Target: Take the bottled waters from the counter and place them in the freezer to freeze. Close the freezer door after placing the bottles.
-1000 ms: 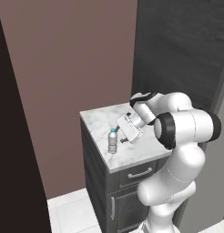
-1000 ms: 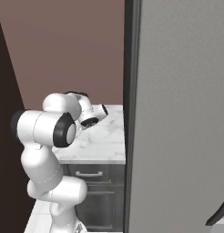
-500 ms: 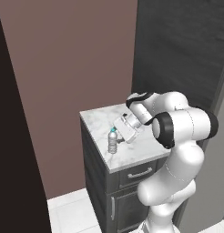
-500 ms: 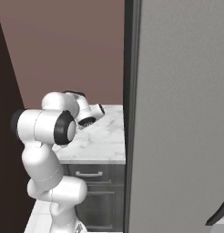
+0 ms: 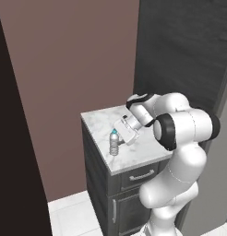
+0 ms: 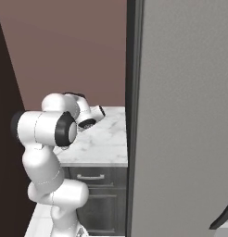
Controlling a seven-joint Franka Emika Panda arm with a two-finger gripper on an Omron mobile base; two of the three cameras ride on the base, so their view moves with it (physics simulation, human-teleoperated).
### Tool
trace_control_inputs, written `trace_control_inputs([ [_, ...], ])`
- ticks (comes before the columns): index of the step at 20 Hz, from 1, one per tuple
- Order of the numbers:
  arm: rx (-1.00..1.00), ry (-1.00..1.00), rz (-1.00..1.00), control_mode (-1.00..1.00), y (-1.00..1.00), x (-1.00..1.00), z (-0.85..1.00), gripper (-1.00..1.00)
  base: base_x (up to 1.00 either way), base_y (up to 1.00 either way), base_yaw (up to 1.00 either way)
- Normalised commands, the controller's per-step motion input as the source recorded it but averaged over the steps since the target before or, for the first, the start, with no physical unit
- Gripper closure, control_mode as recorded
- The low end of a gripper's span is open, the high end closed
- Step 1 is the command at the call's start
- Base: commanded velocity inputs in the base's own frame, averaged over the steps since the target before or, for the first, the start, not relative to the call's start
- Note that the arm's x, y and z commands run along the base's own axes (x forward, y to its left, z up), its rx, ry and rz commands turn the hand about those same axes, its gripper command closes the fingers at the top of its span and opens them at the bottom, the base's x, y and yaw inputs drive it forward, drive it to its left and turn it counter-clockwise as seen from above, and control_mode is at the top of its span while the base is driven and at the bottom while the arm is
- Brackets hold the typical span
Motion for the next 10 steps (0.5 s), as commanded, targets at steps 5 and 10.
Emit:
trace_control_inputs([
  [5, 0.0, 0.02, 0.0, -1.0, 0.21, 0.0, -0.09, -1.0, 0.0, 0.0, 0.0],
  [10, 0.03, 0.0, 0.0, -1.0, 0.05, 0.0, -0.04, 1.0, 0.0, 0.0, 0.0],
])
